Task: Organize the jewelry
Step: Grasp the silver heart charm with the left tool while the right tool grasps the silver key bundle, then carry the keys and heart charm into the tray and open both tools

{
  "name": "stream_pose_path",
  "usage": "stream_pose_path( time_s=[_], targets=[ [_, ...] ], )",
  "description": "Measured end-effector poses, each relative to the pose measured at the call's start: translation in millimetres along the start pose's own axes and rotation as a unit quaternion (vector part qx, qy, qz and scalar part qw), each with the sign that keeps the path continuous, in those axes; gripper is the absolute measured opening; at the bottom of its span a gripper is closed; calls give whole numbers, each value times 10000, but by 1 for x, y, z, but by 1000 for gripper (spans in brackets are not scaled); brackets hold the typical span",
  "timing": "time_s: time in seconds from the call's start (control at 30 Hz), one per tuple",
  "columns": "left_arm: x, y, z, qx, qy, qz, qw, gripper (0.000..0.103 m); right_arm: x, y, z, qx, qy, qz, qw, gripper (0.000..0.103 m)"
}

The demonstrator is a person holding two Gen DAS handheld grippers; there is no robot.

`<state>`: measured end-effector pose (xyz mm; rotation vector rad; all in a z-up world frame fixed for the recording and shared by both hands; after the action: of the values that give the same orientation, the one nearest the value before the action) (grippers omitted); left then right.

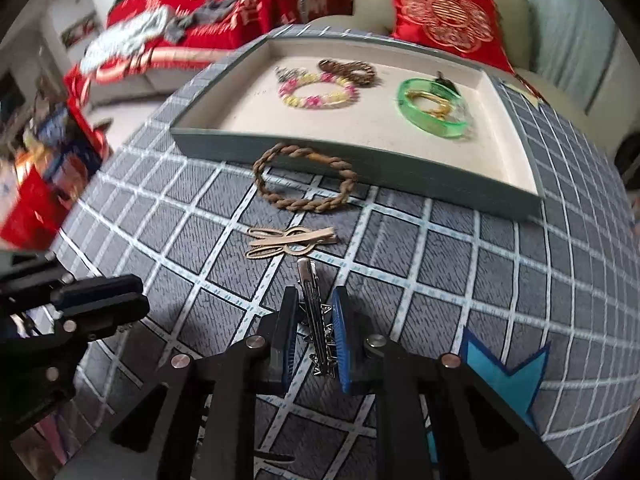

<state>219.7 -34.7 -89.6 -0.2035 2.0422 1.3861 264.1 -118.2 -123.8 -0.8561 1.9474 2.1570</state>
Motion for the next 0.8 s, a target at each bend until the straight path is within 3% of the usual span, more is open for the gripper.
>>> stream_pose_path(
  time_s=[0.37,0.8],
  targets=[
    [-16,12,9,22,192,-186,9996,22,-3,32,-30,-235,-681,-305,9969,19],
    [-70,29,22,-85,220,-705,9972,22,-47,59,-57,-281,-1157,-731,9902,19]
  ],
)
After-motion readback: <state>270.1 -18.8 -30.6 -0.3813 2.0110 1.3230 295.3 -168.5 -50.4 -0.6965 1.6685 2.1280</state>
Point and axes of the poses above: each gripper's, at about its wrist camera, not at the fingertips, and y roughly against the way its jaws point, z to its left, x to its underside, the point moved 8 cm from there along -y, roughly the way its jaws point, and after that the axes turned 5 degrees about x, right-handed, at the moved point
